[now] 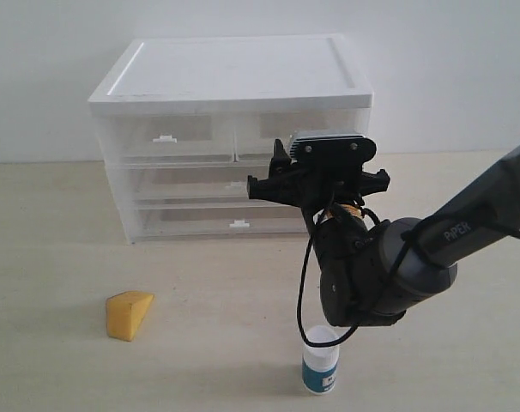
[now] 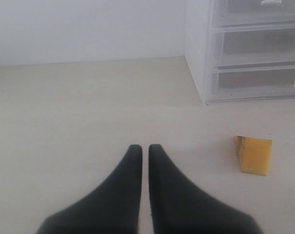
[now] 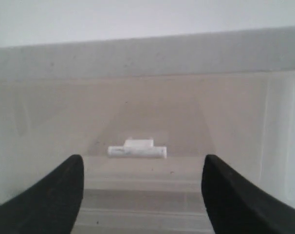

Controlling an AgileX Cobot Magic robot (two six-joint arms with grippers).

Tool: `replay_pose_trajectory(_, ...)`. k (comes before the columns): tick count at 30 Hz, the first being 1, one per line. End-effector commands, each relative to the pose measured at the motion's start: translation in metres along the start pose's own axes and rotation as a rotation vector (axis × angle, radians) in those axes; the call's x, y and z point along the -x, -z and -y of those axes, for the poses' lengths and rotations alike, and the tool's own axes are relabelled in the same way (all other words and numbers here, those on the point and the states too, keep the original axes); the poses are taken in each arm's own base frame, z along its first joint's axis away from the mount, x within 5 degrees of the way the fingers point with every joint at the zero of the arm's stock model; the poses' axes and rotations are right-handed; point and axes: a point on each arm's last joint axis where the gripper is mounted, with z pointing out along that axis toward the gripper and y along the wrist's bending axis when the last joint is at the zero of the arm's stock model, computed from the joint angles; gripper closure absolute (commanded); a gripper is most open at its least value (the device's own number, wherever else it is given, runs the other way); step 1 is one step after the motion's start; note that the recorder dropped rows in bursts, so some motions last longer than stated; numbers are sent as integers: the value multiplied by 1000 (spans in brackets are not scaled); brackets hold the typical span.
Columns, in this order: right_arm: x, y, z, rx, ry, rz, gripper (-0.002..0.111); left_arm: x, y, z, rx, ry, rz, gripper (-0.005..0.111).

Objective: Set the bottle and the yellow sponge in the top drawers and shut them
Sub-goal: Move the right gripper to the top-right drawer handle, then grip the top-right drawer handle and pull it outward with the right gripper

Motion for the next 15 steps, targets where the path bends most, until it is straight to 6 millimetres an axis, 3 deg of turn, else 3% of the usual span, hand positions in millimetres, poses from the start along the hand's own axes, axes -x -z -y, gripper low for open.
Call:
replay_pose_trajectory(1,5,-9,3,16,3,14,45,0,0,0,-2,6,11,102)
replay_pose_trajectory(7,11,-8,3,14,-4,22,45,0,0,0,-2,6,11,102)
replay_pose_trajectory(15,20,8,11,21,-38,2,45,0,0,0,-2,6,11,102)
